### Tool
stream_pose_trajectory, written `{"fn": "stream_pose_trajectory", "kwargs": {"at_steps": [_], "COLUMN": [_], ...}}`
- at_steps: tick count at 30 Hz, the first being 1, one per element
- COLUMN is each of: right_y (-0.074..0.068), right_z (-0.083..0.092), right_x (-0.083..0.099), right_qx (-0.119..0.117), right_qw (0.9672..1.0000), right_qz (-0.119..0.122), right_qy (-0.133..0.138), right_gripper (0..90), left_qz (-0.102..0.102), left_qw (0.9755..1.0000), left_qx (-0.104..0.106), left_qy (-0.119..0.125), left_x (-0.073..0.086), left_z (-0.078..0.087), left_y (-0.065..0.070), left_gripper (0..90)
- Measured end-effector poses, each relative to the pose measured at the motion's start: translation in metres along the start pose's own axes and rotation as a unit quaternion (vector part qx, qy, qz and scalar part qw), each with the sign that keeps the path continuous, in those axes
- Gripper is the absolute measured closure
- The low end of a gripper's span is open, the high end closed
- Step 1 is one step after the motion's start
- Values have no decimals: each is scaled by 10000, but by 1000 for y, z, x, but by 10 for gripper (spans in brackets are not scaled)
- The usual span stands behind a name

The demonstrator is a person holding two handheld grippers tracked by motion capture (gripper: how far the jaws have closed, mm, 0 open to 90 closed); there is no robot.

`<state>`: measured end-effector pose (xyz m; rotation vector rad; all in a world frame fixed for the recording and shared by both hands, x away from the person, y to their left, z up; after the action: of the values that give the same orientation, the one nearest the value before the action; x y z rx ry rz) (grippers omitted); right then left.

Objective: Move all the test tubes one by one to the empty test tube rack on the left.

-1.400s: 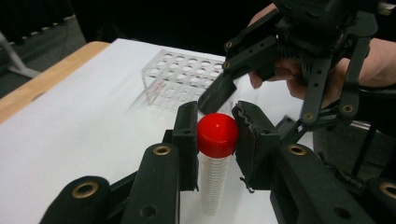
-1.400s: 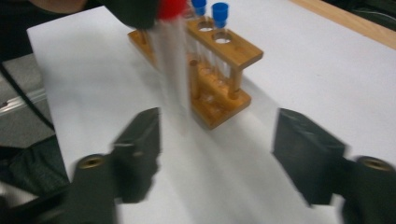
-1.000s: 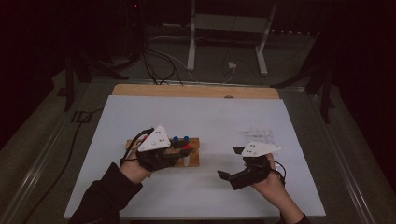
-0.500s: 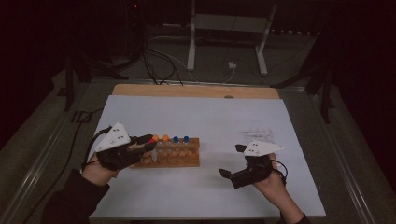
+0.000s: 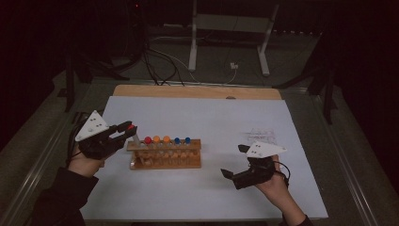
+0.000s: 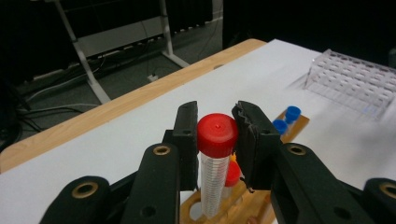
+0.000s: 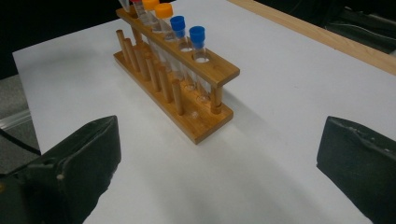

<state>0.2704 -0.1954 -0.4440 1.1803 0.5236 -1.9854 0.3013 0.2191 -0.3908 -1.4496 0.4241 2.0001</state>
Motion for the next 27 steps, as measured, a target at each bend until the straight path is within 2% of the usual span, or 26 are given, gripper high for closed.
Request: {"fn": "stream_pose_trajectory", "kwargs": {"at_steps": [3, 6, 11, 15, 21, 27], "right_y": [1, 1, 1, 1, 2, 3], "right_z": [1, 0, -1, -1, 0, 1], "right_x": [0, 1, 2, 2, 2, 2], "right_qx": [-2, -14, -73, -76, -55, -39], "right_qw": [10000, 10000, 9999, 9999, 10000, 10000], "right_qz": [-1, 6, 10, -3, -27, -39], "right_qy": [12, -30, -74, -84, -66, -46], "right_gripper": [0, 0, 0, 0, 0, 0], "left_qz": [153, 83, 29, 70, 145, 184], "left_qw": [9998, 9999, 9998, 9996, 9986, 9983], "left_qx": [54, -55, -69, -61, -58, -47], "left_qy": [88, -19, -194, -257, -499, -557], "left_x": [5, 13, 27, 38, 53, 57], "left_z": [-6, -13, -22, -28, -38, -41], "left_y": [-3, -3, -2, -1, 0, 0], "left_gripper": [719, 719, 719, 719, 719, 717]}}
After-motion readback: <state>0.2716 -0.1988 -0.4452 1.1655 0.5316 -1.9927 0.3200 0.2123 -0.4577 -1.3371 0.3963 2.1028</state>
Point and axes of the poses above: each handheld gripper's, and its own axes: z roughly backward along the jaws, x roughly out of its underside, y roughly to its right, the point moved 2 cm from there along -z, roughly forward along the jaws, and after that the axes turned 1 degree about x, right-handed, at the moved point
